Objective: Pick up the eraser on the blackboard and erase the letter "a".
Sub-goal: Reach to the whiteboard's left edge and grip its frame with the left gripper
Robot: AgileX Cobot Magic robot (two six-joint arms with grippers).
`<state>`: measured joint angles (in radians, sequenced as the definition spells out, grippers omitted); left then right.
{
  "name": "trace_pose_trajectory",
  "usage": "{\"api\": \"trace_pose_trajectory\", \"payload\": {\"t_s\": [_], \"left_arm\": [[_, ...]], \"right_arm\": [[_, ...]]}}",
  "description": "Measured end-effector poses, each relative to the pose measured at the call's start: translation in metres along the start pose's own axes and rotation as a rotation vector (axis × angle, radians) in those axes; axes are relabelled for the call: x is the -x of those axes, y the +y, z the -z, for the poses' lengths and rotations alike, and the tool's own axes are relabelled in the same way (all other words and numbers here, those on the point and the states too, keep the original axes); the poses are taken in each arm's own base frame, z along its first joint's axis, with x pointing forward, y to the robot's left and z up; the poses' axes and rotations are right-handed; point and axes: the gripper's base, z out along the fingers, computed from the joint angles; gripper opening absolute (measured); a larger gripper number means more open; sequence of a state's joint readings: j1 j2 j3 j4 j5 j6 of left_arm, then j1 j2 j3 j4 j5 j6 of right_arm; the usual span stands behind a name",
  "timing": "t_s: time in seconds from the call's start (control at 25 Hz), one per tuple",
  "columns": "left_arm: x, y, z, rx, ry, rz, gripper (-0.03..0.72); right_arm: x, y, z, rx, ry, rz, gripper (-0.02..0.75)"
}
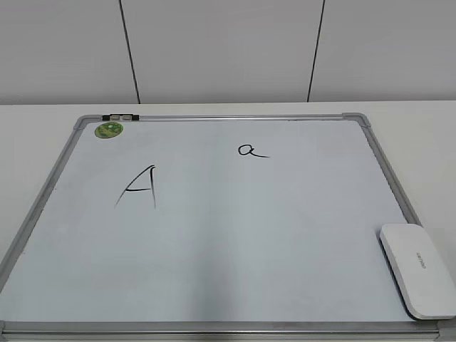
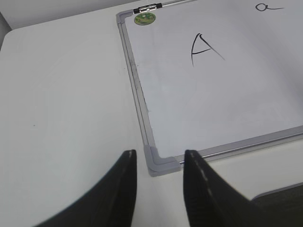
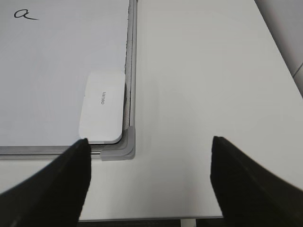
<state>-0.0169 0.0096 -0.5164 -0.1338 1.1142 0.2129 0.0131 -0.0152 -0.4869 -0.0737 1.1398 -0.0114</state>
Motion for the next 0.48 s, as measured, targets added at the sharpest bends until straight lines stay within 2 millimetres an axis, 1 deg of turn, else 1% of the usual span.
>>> {"api": "trace_pose_trajectory", "payload": {"t_s": [0.48], "left_arm": [[0.0000, 0.0000, 0.0000, 0.000, 0.000, 0.000, 0.242]], "right_arm": [[0.0000, 0.0000, 0.0000, 0.000, 0.000, 0.000, 0.587]]}}
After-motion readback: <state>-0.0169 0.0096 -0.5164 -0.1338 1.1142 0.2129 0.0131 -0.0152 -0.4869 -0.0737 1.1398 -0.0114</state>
